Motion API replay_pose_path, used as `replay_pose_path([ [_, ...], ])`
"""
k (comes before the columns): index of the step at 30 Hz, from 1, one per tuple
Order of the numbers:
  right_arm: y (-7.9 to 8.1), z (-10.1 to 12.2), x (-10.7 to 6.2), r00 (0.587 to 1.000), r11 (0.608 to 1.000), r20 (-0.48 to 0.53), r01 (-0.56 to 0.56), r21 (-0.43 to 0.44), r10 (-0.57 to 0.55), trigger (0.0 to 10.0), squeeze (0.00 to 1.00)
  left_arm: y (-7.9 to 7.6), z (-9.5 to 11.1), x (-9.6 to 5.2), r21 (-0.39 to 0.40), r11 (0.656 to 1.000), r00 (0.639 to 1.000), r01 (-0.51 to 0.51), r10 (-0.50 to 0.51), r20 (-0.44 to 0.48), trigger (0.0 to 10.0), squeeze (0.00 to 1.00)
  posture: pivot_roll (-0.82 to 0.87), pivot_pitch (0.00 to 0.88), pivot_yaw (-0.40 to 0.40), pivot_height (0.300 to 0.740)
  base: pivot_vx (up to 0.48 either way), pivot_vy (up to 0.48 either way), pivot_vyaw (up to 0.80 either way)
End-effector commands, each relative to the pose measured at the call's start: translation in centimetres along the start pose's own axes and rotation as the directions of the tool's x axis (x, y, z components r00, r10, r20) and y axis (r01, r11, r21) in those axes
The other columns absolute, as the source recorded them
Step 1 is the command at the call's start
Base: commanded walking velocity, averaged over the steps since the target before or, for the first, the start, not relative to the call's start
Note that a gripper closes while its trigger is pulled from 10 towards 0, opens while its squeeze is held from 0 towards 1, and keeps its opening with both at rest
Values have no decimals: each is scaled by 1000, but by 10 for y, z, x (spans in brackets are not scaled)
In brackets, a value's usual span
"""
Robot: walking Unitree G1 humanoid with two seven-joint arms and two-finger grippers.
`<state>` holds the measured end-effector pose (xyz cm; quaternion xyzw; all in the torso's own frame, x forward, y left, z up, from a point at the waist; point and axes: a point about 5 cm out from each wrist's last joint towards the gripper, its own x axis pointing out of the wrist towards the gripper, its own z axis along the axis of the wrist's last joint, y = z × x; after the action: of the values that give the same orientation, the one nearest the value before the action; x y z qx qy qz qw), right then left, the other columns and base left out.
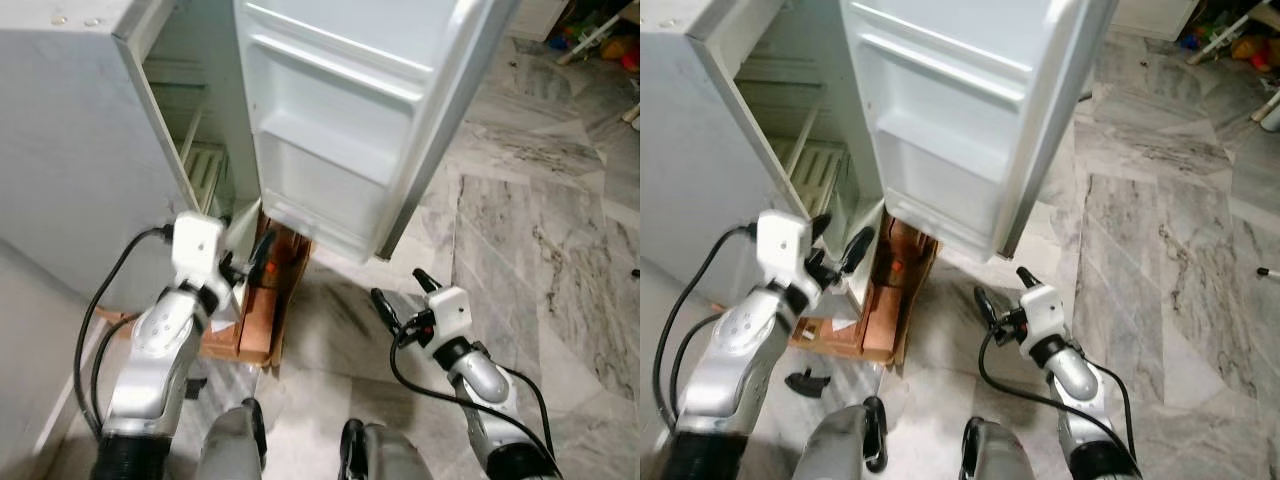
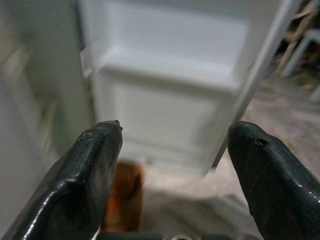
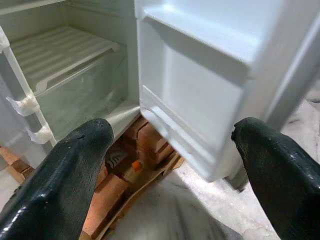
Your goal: Restocking fridge
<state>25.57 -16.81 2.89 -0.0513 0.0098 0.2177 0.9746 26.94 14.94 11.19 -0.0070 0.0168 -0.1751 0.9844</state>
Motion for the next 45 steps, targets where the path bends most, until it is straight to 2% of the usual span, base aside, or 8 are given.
replay_pose_path([
  [1,-3,0,-3,1000,1000,9,29,6,-29,10000,0,1,4,-3,21,1000,1000,-13,12,21,10000,0,73,135,-28,740,0,-285,0],
  [4,-4,18,6,997,999,68,39,0,-38,10000,0,17,-12,-26,21,991,990,-133,133,-36,10000,0,88,133,-30,740,0,-467,0],
  [9,-3,87,17,973,992,215,102,-72,-85,10000,0,33,-10,-35,67,972,973,-224,227,-31,10000,0,118,135,-29,740,0,-472,0],
  [12,-9,105,21,959,985,253,151,-88,-125,10000,0,34,-10,-37,84,968,971,-235,238,-29,10000,0,130,135,-26,740,0,-472,0],
  [31,-16,104,27,986,983,83,150,-101,-142,10000,0,17,-27,-37,106,975,976,-196,204,-73,10000,0,85,80,25,740,15,-456,0],
  [36,-23,109,30,967,972,118,231,-48,-224,10000,0,19,-20,-32,122,964,970,-237,242,-28,10000,0,105,50,-10,740,301,-370,0],
  [39,-25,106,24,911,916,99,399,28,-400,10000,0,28,-21,-37,107,940,945,-323,326,-12,10000,0,99,37,-21,740,348,-327,0],
  [45,-14,109,24,919,922,103,385,-24,-381,10000,0,19,-26,-33,111,950,956,-292,294,-10,10000,0,64,44,-5,740,417,-151,0],
])
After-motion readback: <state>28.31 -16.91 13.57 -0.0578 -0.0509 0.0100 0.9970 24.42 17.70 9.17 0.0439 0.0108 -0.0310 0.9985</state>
